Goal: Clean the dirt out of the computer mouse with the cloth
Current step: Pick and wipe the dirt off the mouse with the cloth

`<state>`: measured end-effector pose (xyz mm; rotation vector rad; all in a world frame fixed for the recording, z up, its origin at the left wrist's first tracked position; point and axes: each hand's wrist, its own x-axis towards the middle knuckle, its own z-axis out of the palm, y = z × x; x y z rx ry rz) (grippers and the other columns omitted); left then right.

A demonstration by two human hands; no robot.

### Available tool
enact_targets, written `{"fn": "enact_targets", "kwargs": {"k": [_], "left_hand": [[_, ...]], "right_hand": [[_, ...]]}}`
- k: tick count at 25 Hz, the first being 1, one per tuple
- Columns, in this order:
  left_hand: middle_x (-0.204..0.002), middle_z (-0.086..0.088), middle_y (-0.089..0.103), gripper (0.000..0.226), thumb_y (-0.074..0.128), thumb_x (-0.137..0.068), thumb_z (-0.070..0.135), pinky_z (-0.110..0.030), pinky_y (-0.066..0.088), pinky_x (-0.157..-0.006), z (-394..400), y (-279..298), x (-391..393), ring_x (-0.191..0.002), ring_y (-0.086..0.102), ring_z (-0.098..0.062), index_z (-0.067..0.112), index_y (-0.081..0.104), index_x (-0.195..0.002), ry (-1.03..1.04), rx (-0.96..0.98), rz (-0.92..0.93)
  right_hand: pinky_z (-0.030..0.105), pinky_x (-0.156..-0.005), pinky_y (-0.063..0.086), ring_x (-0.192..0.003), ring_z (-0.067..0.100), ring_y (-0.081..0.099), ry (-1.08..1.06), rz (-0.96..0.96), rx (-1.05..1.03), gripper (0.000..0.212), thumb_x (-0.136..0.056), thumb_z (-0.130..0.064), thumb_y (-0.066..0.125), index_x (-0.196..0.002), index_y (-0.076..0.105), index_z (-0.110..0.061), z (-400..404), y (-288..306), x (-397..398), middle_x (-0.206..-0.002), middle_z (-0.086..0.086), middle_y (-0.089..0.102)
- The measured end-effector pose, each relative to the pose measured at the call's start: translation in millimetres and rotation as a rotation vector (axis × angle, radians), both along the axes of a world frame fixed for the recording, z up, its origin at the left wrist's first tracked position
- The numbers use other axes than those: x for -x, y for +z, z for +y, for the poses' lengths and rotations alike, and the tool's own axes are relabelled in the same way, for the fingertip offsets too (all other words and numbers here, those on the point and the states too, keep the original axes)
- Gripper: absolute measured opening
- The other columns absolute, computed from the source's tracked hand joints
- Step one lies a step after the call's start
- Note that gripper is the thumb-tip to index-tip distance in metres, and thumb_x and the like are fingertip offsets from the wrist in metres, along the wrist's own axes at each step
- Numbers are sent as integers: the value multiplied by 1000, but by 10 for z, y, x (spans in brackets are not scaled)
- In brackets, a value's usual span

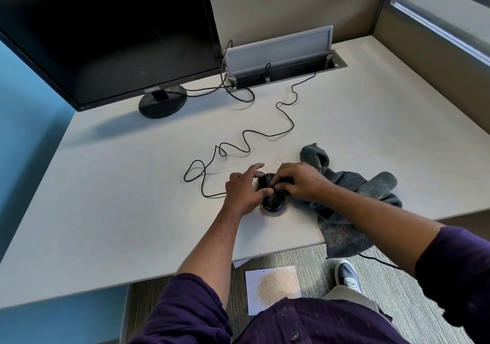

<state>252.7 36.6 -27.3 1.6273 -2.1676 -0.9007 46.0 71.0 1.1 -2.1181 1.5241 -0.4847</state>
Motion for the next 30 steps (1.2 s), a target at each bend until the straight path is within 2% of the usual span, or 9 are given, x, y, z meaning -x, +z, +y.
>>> {"fn": "enact_targets", "kwargs": {"k": [4,7,10,14,18,21,24,26,30], "left_hand": [[-130,28,65,74,80,-84,46,-35,26,-98,8,11,-10,-127,40,-20,46,45,-148,-2,5,-7],[-132,28,64,74,80,-84,47,-34,24,-97,16,4,-10,-129,39,-20,46,44,-149,-3,12,-18],[-132,28,64,74,80,-84,48,-33,23,-96,8,-10,-8,-128,39,-19,47,44,-149,-5,15,-25],[-131,28,64,74,80,-83,48,-32,21,-95,-5,-21,-10,-124,37,-17,48,44,-148,-9,7,-20],[-128,30,63,74,80,-83,46,-29,20,-94,-8,-29,-9,-122,36,-15,49,44,-148,-15,6,-24],[-124,32,61,74,80,-82,46,-30,20,-94,-9,-37,-14,-121,36,-15,49,45,-147,-14,5,-18],[-125,31,62,73,80,-82,46,-32,21,-94,-23,-44,-16,-121,36,-15,50,45,-146,-23,6,-24],[-126,31,63,73,80,-82,47,-33,22,-94,-23,-40,-20,-122,37,-16,49,45,-146,-22,8,-29],[-126,30,63,73,80,-82,47,-34,22,-94,-20,-36,-11,-125,39,-18,48,46,-147,-22,15,-25]], "right_hand": [[31,-75,49,-100,17,62,-113,144,15,17,-89,-27,62,-102,73,-31,-238,-1,-120,-104,-12,66],[31,-73,47,-101,18,61,-102,240,4,21,-90,-26,58,-105,71,-30,-346,-8,-142,-106,-8,64],[30,-71,45,-100,18,61,-53,271,5,22,-89,-27,57,-106,70,-32,-371,-32,-96,-106,-8,63],[31,-73,47,-99,20,61,-107,299,-5,24,-90,-23,56,-108,71,-27,-414,-16,-152,-106,-4,62],[33,-77,50,-90,19,63,-37,183,-17,19,-83,-23,64,-97,76,-24,-249,21,-84,-94,-5,66],[25,-81,49,-83,9,63,72,86,-117,13,-79,-22,73,-91,79,-27,-176,123,39,-87,-11,69],[32,-85,51,-91,14,65,-41,57,-63,14,-84,-23,70,-97,77,-25,-164,134,4,-96,-7,70],[38,-82,53,-93,19,64,-87,75,-23,16,-85,-24,65,-97,76,-25,-74,74,-102,-99,-6,68],[36,-76,53,-84,18,65,-150,15,67,15,-81,-22,67,-91,77,-25,185,-32,-158,-92,-7,67]]}}
